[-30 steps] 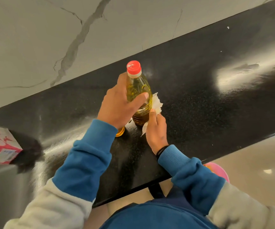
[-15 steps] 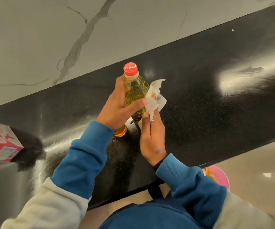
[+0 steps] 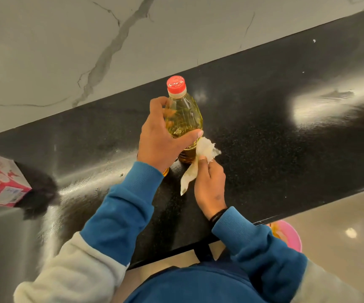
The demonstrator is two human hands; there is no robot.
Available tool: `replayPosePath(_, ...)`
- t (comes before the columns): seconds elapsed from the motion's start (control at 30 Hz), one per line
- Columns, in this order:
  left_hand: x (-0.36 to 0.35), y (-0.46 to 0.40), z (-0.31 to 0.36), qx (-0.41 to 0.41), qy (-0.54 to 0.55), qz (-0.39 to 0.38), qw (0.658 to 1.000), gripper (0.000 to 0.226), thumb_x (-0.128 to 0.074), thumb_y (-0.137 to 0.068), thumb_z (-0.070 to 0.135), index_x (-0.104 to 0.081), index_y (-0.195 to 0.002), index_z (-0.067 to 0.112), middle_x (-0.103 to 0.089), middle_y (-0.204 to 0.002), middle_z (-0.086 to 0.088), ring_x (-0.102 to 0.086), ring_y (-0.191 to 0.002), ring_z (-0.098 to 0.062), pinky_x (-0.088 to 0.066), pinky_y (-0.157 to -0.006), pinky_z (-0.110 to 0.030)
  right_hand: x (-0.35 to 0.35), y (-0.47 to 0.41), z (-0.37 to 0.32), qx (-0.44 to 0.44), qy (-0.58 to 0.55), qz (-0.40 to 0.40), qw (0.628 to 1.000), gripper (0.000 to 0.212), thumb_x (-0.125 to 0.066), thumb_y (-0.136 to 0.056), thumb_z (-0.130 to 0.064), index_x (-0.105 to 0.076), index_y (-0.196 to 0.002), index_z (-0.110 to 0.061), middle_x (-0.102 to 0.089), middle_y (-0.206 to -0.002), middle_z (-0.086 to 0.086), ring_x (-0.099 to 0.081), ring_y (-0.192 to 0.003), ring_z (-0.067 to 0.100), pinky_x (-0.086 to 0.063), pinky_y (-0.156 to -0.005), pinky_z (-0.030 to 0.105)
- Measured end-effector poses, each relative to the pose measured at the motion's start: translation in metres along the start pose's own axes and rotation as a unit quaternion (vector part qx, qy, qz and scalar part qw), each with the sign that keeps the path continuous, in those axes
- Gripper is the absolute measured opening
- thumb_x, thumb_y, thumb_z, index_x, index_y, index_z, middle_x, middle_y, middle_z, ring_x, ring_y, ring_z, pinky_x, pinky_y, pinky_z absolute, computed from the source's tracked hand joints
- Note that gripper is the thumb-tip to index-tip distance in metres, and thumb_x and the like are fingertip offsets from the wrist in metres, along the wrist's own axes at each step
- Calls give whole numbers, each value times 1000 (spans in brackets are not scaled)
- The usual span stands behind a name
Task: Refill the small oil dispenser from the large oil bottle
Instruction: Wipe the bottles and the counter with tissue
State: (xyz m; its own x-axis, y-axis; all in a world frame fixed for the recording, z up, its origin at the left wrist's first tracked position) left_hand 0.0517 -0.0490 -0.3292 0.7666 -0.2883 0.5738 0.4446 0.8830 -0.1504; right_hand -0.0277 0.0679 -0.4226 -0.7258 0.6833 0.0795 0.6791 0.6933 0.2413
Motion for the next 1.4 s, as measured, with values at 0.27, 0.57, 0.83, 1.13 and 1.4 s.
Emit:
replayPosePath(0.27,-10,-6,4,30,-22,37,999,86,-85,-67,61,-33,-130,34,-56,-126,9,-62,-112,-14,-58,-95,-44,-7,3,4,-28,-72,-39,996,25,-44,-105,-22,-67,-93,-23,-71,-95,-1,-70,-94,18,-56,-83,38)
replayPosePath(0.57,80,26,-43,8,48,231,972,32,-69,-96,28,-54,-123,17,-67,-109,1,-64,-89,2,-53,-78,-18,-7,1,-10,13,-26,-60,998,25,-45,-105,-22,-67,-97,-31,-71,-100,-10,-68,-99,7,-56,-93,43)
replayPosePath(0.83,64,58,-112,104,36,-16,994,69,-80,-81,4,-52,-138,30,-64,-132,8,-61,-123,-10,-52,-104,-42,-36,13,-34,129,30,-130,983,39,-42,-106,-19,-52,-143,-14,-65,-127,-16,-58,-119,-1,-48,-105,28)
replayPosePath(1.13,34,57,-116,158,112,38,980,36,-73,-82,-6,-67,-99,26,-72,-93,8,-69,-84,2,-54,-77,-26,-103,15,-55,390,324,-264,820,55,-49,-87,-4,-54,-141,-11,-34,-159,16,-27,-149,36,-33,-118,46)
replayPosePath(1.4,33,60,-113,116,45,105,987,23,-70,-86,1,-66,-95,22,-70,-83,12,-63,-73,2,-53,-66,-23,-106,11,-40,357,284,-268,849,53,-46,-87,-6,-57,-138,-14,-32,-159,15,-33,-146,33,-39,-114,49)
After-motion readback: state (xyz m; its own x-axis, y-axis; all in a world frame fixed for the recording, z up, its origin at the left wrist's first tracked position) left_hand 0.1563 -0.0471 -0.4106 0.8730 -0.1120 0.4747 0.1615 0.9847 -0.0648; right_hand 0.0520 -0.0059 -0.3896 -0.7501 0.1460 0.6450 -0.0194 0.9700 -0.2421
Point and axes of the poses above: each hand's wrist, its own y-axis away from the middle knuckle, its own x-axis out of the back of the hand, z = x × y, the point moved 6 cm from there along -y, towards the middle knuckle
